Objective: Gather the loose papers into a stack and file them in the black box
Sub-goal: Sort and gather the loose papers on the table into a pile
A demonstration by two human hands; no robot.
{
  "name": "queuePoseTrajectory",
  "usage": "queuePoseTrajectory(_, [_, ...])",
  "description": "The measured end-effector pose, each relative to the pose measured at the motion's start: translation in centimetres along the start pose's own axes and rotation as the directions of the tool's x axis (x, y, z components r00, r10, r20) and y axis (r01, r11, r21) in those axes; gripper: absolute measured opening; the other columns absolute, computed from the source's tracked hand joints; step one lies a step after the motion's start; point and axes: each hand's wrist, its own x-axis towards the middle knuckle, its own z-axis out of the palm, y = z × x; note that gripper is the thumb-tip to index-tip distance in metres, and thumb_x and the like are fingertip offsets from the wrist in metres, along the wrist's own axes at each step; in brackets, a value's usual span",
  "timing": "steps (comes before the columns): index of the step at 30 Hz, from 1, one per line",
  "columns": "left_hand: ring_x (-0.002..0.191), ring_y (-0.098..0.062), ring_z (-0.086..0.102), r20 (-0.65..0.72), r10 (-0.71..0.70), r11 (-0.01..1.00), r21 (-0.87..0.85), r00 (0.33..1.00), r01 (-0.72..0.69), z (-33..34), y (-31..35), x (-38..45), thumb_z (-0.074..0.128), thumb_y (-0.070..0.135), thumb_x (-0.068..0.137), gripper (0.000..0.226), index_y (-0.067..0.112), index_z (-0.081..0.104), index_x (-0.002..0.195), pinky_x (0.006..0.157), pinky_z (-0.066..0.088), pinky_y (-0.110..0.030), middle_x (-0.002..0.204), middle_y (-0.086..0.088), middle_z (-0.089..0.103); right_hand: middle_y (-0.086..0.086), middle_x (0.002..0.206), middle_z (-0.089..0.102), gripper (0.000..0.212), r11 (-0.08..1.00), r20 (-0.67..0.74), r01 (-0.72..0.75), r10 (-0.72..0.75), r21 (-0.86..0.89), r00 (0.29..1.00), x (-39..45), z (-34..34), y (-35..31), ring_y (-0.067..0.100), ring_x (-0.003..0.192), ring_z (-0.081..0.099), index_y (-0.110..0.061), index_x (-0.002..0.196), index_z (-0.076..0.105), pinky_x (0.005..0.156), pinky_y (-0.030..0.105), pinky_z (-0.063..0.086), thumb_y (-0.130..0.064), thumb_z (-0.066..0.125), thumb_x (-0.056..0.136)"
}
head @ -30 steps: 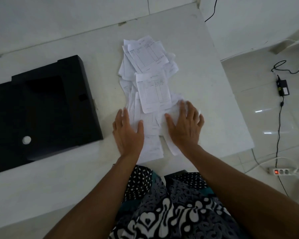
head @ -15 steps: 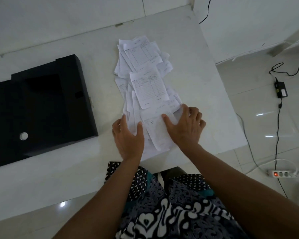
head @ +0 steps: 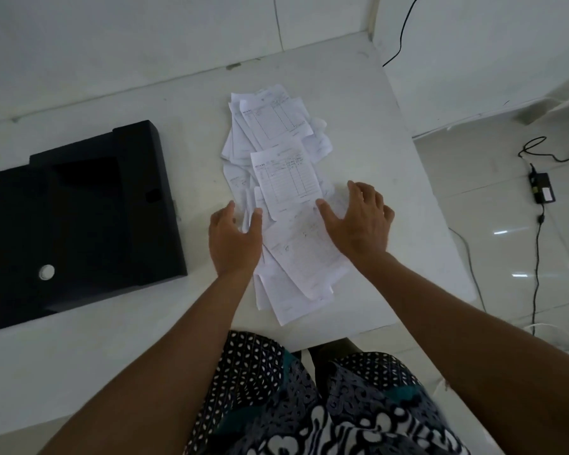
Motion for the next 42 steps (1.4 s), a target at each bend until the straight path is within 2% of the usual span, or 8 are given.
queuePoseTrajectory(4, [0.098, -0.016, 0.061, 0.08, 0.086, 0.996, -0.034, 0.993, -0.083, 0.9, 2.4, 1.4, 0.064, 0.039, 0.091, 0.023, 0.017, 0.067, 0.1, 0.084, 0.049, -0.03, 0.102, 0.002, 0.066, 0.005, 0.147, 0.046, 0.073, 0.997, 0.099, 0.071, -0.071, 0.005, 0.993, 1.8, 0.8, -2.7, 0.027, 0.136, 0.041, -0.015, 0.144, 0.044, 0.111, 0.049, 0.028, -0.065, 0.049, 0.091])
queuePoseTrajectory(9, [0.114, -0.016, 0.058, 0.062, 0.046, 0.995, -0.092, 0.997, -0.04, 1.8, 3.2, 1.3, 0.067, 0.033, 0.092, 0.044, 0.017, 0.06, 0.132, 0.091, 0.041, -0.022, 0.125, -0.003, 0.06, 0.004, 0.14, 0.051, 0.066, 0.99, 0.063, 0.096, -0.103, 0.108, 0.993, 1.9, 1.4, -3.3, 0.026, 0.129, 0.047, -0.018, 0.141, 0.048, 0.108, 0.046, 0.034, -0.058, 0.058, 0.089])
queuePoseTrajectory(15, [0.104, -0.015, 0.065, 0.112, 0.06, 0.994, -0.102, 0.992, -0.049, 1.5, 3.2, 2.3, 0.066, 0.029, 0.091, 0.03, 0.019, 0.068, 0.119, 0.084, 0.045, -0.02, 0.114, 0.001, 0.069, 0.002, 0.133, 0.053, 0.058, 0.996, 0.095, 0.035, -0.044, 0.087, 0.994, 3.2, 1.2, -3.4, 0.024, 0.123, 0.046, -0.022, 0.135, 0.054, 0.104, 0.044, 0.032, -0.057, 0.059, 0.089])
queuePoseTrajectory(21, [0.122, -0.018, 0.056, 0.045, 0.031, 0.986, -0.163, 0.999, -0.023, 1.6, 3.5, 1.8, 0.067, 0.024, 0.093, 0.051, 0.014, 0.053, 0.141, 0.102, 0.044, -0.027, 0.134, -0.005, 0.058, -0.003, 0.111, 0.067, 0.028, 0.959, 0.022, 0.082, -0.091, 0.271, 0.996, 4.0, 0.6, -5.0, 0.022, 0.108, 0.06, -0.021, 0.119, 0.056, 0.103, 0.038, 0.031, -0.037, 0.053, 0.096])
queuePoseTrajectory(27, [0.115, -0.015, 0.057, 0.072, 0.14, 0.99, -0.027, 0.988, -0.138, 2.4, 2.7, 0.5, 0.066, 0.026, 0.091, 0.04, 0.015, 0.061, 0.129, 0.101, 0.046, -0.03, 0.128, 0.0, 0.062, 0.003, 0.16, 0.035, 0.065, 0.971, 0.167, 0.233, -0.238, 0.054, 0.957, 2.1, 1.6, -3.0, 0.023, 0.148, 0.029, -0.016, 0.154, 0.03, 0.12, 0.048, 0.019, -0.048, 0.046, 0.1])
queuePoseTrajectory(33, [0.129, -0.026, 0.045, -0.038, 0.102, 0.948, 0.308, 0.994, -0.085, 0.9, -1.1, -3.2, 0.063, 0.047, 0.09, 0.061, 0.016, 0.051, 0.14, 0.102, 0.04, -0.043, 0.142, -0.006, 0.048, 0.007, 0.151, 0.043, 0.078, 0.985, -0.044, 0.142, -0.147, -0.095, 0.988, -2.0, 0.7, 1.7, 0.026, 0.139, 0.04, -0.013, 0.146, 0.042, 0.113, 0.053, 0.03, -0.066, 0.05, 0.089])
queuePoseTrajectory(39, [0.126, -0.025, 0.045, -0.001, 0.089, 0.993, 0.074, 0.996, -0.089, 2.2, -1.7, -5.9, 0.066, 0.033, 0.092, 0.06, 0.014, 0.046, 0.145, 0.103, 0.039, -0.033, 0.138, -0.008, 0.051, 0.003, 0.163, 0.028, 0.077, 0.972, 0.104, 0.222, -0.213, -0.08, 0.971, -4.1, 2.4, 2.1, 0.027, 0.151, 0.02, -0.023, 0.154, 0.029, 0.121, 0.058, 0.012, -0.068, 0.041, 0.093])
queuePoseTrajectory(42, [0.13, -0.025, 0.044, -0.072, -0.004, 1.0, 0.007, 0.997, 0.005, 1.6, -2.2, -6.1, 0.066, 0.035, 0.092, 0.058, 0.016, 0.048, 0.143, 0.107, 0.041, -0.038, 0.142, -0.007, 0.049, 0.004, 0.162, 0.028, 0.08, 0.998, 0.008, 0.053, -0.053, -0.022, 0.999, -4.3, 1.6, 2.7, 0.026, 0.15, 0.023, -0.02, 0.154, 0.03, 0.121, 0.053, 0.015, -0.069, 0.044, 0.091])
